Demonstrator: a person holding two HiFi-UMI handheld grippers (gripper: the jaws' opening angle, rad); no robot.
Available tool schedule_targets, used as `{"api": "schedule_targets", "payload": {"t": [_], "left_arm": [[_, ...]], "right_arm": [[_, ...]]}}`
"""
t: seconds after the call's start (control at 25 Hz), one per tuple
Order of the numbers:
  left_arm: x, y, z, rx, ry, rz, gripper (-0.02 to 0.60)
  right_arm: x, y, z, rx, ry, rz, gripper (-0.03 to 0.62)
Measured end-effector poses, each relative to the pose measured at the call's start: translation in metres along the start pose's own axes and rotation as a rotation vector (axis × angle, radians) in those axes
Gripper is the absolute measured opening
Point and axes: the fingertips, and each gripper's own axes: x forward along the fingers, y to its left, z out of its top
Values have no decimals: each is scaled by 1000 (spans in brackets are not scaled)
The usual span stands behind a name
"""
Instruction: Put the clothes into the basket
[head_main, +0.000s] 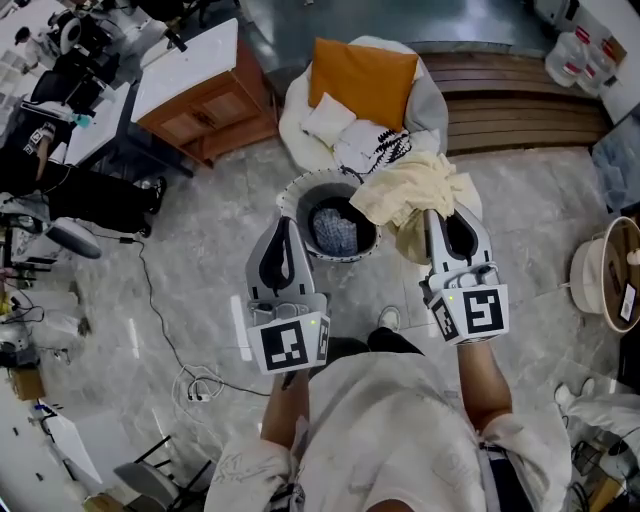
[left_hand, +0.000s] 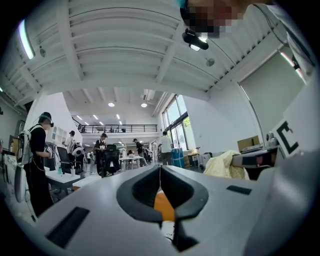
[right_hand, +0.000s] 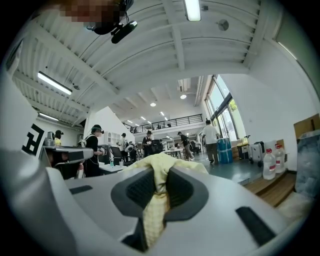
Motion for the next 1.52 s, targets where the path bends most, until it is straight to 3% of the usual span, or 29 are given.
{"api": "schedule_targets", "payload": {"t": [0.4,0.72,1.24,1.52], "left_arm": [[28,17,-14,-23,7,38,6],[63,61,-19,-23,-23,49,6],[110,166,-46,-64,-36,51,5],[130,225,-77,-101,-27,57,5]], "right_arm": [[41,1,-11,-13,21,51,28],[97,30,-9,-45,33,89,28],[212,105,-32,-100,115,146,28],[265,143,-69,-127,208,151,28]]}}
